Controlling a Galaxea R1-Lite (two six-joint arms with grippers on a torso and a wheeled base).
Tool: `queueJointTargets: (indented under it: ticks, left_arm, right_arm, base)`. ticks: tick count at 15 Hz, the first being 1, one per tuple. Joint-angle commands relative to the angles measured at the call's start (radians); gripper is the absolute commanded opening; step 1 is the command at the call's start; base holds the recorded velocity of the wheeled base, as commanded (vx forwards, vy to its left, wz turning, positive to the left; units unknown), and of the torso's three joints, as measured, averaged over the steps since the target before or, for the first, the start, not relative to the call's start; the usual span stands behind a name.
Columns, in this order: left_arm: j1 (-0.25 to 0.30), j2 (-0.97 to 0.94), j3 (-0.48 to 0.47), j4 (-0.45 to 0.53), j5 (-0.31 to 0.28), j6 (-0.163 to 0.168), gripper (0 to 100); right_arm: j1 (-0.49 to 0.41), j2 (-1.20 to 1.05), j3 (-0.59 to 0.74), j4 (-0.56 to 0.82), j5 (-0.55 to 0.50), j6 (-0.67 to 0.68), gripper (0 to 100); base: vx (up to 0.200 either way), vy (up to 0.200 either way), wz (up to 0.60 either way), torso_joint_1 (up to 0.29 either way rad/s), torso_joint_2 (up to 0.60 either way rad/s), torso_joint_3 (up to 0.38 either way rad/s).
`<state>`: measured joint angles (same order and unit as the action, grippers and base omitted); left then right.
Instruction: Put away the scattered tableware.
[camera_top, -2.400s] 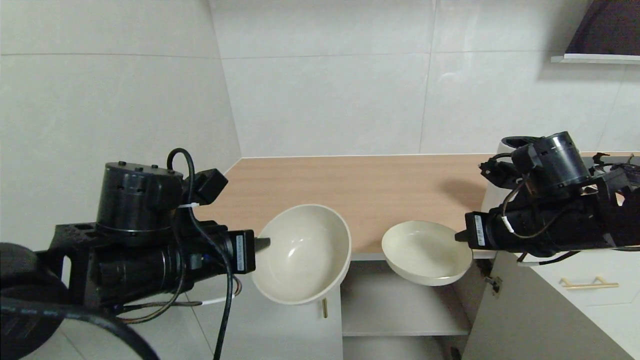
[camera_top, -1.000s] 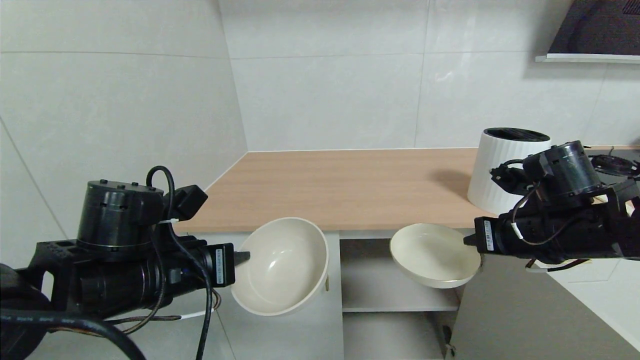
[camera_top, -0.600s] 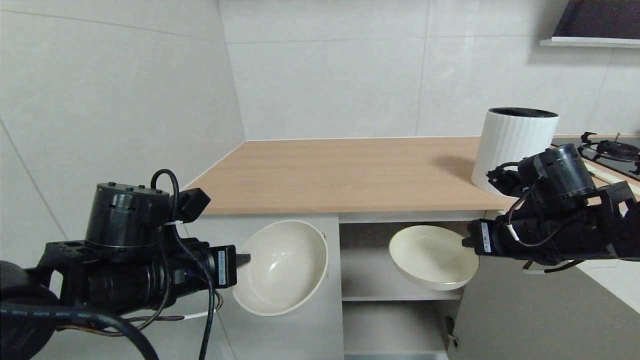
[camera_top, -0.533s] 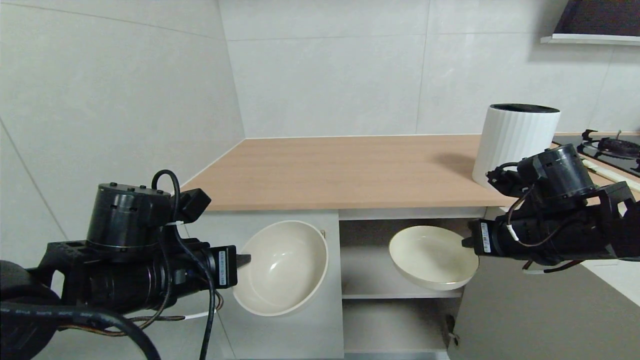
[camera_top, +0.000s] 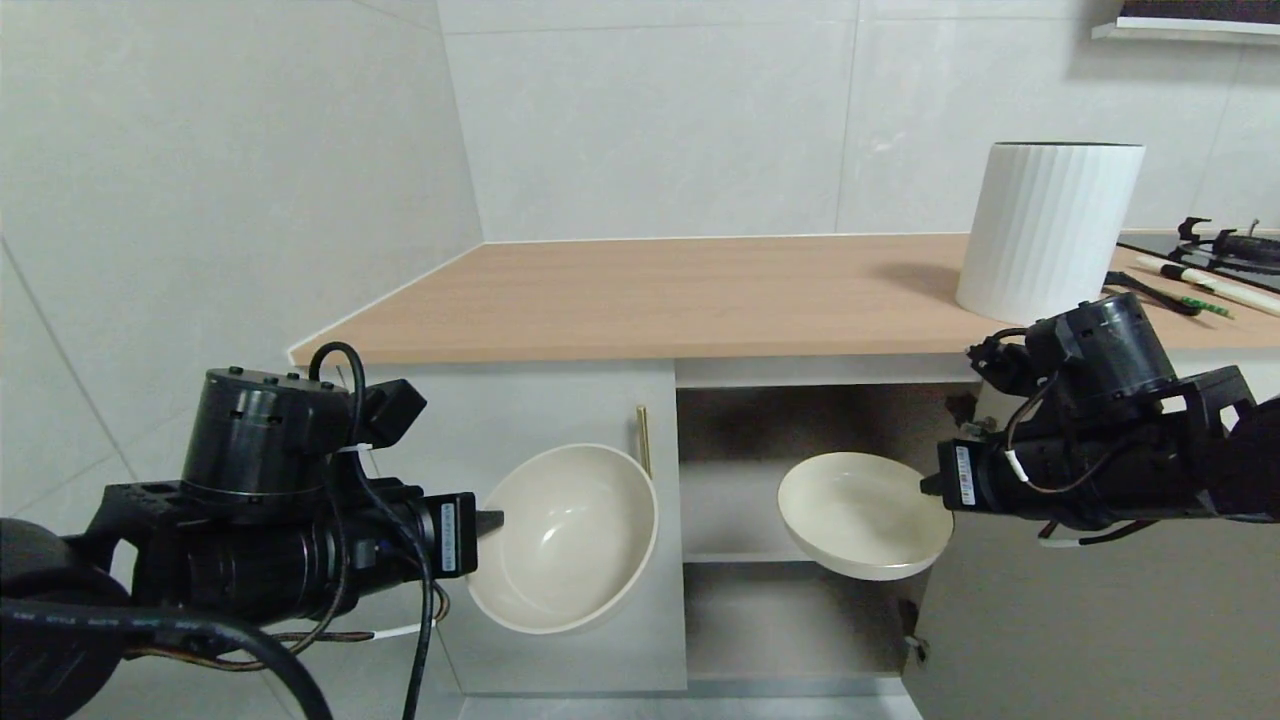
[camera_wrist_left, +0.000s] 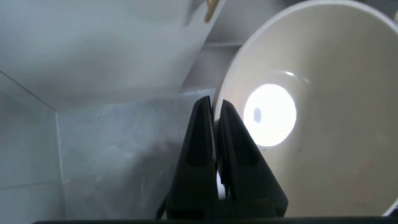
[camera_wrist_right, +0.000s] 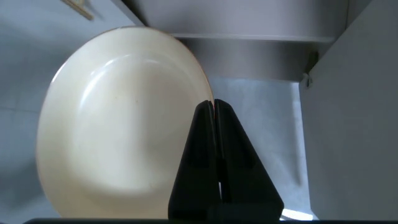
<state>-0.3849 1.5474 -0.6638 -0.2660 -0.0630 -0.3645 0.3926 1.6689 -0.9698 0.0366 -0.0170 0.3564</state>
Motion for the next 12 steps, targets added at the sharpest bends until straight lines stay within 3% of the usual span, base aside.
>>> queueJointTargets:
  ticks: [1,5,9,12]
  left_arm:
    - [0.000,0.005,0.000,-0.002,0.000,-0.001,0]
    - [0.000,0.003,0.000,-0.001,0.002,-0.001,0]
    - [0.000,0.003,0.000,-0.001,0.002,-0.001,0]
    - [0.000,0.005,0.000,-0.002,0.002,-0.001,0]
  right_arm:
    - [0.000,0.006,0.000,-0.001,0.000,0.001,0]
    - [0.000,0.009,0.002,-0.003,0.000,0.000,0]
    - [0.000,0.025,-0.001,-0.006,0.002,0.000,0]
    - [0.006,0.149,-0.001,-0.104,-0.008,-0.002,0]
  base:
    - [0.000,0.000,0.00,-0.144,0.44,0.300]
    - [0.000,0.000,0.00,-0.100,0.36,0.254]
    - [0.000,0.000,0.00,-0.011,0.04,0.022]
    - [0.000,0.000,0.00,0.000,0.00,0.000]
